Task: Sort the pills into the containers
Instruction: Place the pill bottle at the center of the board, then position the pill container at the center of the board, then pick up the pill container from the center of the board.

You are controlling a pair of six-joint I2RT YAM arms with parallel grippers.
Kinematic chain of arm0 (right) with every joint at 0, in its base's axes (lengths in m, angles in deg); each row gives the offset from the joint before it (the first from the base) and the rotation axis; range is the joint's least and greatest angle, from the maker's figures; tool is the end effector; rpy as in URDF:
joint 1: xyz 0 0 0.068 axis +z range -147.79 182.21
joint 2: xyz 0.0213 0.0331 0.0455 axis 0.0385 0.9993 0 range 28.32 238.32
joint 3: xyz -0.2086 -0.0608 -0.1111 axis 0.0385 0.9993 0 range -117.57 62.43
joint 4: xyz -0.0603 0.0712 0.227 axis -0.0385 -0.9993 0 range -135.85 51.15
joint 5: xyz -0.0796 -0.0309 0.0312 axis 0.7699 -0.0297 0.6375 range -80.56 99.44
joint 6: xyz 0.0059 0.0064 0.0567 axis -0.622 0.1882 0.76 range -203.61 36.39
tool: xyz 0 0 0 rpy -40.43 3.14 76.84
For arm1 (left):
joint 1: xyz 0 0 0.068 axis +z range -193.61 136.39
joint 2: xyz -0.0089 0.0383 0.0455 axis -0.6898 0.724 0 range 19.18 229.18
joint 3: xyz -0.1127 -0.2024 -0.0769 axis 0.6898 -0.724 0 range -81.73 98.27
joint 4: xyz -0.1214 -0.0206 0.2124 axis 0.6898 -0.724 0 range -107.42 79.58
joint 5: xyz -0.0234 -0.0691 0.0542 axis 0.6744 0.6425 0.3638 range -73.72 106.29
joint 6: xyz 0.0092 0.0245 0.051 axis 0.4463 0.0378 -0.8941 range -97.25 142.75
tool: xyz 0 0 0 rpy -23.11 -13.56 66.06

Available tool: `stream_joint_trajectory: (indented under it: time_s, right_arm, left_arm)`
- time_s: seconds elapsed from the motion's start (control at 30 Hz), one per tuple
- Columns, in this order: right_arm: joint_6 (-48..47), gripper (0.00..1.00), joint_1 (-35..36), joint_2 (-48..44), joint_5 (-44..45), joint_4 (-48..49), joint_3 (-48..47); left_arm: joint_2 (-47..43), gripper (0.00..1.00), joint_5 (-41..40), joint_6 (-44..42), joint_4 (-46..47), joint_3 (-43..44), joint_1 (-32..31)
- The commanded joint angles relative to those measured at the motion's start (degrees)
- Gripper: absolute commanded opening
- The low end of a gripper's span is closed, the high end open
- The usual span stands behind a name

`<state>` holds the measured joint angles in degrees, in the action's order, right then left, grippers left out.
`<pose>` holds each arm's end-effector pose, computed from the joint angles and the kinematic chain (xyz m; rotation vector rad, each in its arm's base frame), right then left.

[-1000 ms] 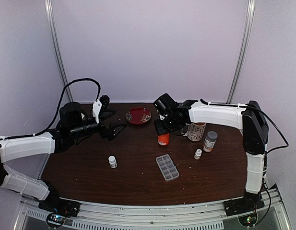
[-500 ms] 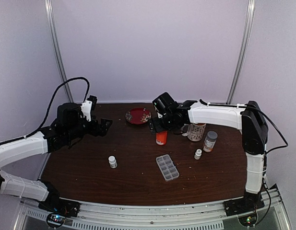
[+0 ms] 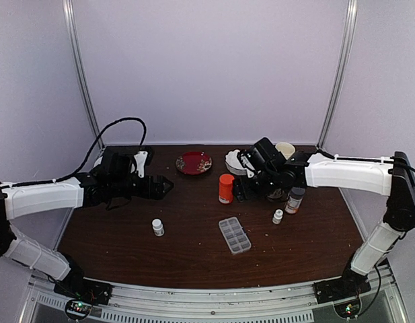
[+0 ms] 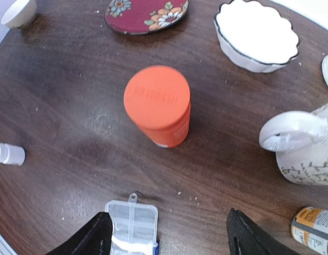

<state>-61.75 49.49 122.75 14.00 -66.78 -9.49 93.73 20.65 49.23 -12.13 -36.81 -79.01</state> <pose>0.2360 0.2508 0.2269 -0.5144 2.4430 0.4277 0.2290 -0.1665 0.2192 0.2180 2.1906 -0.7078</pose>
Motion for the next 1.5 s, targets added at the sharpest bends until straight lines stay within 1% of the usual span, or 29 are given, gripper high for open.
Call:
stream_joint_trajectory:
  time_s: [0.0, 0.13, 0.23, 0.33, 0.43, 0.57, 0.67, 0.83, 0.9, 0.97, 1.1, 1.23, 1.33, 1.47]
  right_arm:
    - [5.22, 0.73, 0.92, -3.17, -5.83, 2.46, 10.07]
    - [10.86, 0.70, 1.01, -5.18, -13.39, 11.40, 20.75]
    - [14.16, 0.68, 1.36, -5.04, -16.73, 16.68, 25.10]
    - [15.54, 0.68, 2.26, -3.88, -18.20, 19.14, 26.24]
    - [16.72, 0.68, 3.78, -2.27, -20.00, 21.16, 26.35]
    - [19.04, 0.68, 7.89, 0.60, -21.69, 24.14, 25.45]
    - [20.90, 0.68, 10.93, 2.63, -23.07, 26.51, 23.97]
    - [23.07, 0.67, 12.74, 1.49, -22.51, 29.06, 23.45]
    - [22.70, 0.67, 12.66, 0.15, -20.49, 28.35, 23.58]
    - [22.71, 0.66, 12.41, -0.65, -19.27, 26.02, 23.65]
    - [25.47, 0.64, 11.68, -1.47, -18.57, 26.43, 25.23]
    - [28.97, 0.60, 10.64, -1.75, -18.68, 29.87, 27.35]
    - [30.43, 0.58, 9.69, -1.13, -18.18, 30.09, 27.85]
    - [32.37, 0.57, 8.86, -1.20, -18.03, 32.85, 30.11]
  left_arm:
    - [3.41, 0.93, 3.48, 5.50, 0.22, 2.54, -5.85]
    - [8.43, 0.90, 4.26, 9.74, 3.67, 3.91, -10.68]
    - [12.78, 0.87, 4.01, 11.36, 3.77, 6.69, -13.49]
    - [16.46, 0.85, 4.00, 13.29, 3.31, 8.95, -15.30]
    - [18.87, 0.84, 4.60, 14.82, 2.57, 9.59, -15.64]
    - [20.13, 0.83, 4.87, 15.00, 2.07, 9.49, -15.65]
    - [20.51, 0.82, 4.99, 15.09, -0.03, 9.63, -15.67]
    - [21.10, 0.79, 6.51, 16.04, -1.02, 9.08, -15.66]
    - [21.30, 0.74, 7.35, 16.42, -1.37, 8.67, -15.67]
    - [21.62, 0.71, 8.73, 16.70, -1.39, 8.44, -15.61]
    - [22.87, 0.70, 12.17, 16.10, -1.49, 8.63, -15.74]
    - [25.33, 0.61, 15.84, 15.78, -2.10, 9.98, -15.84]
    - [26.95, 0.60, 17.22, 16.61, -2.10, 10.52, -16.14]
    - [28.59, 0.59, 18.44, 17.47, -1.90, 10.75, -16.37]
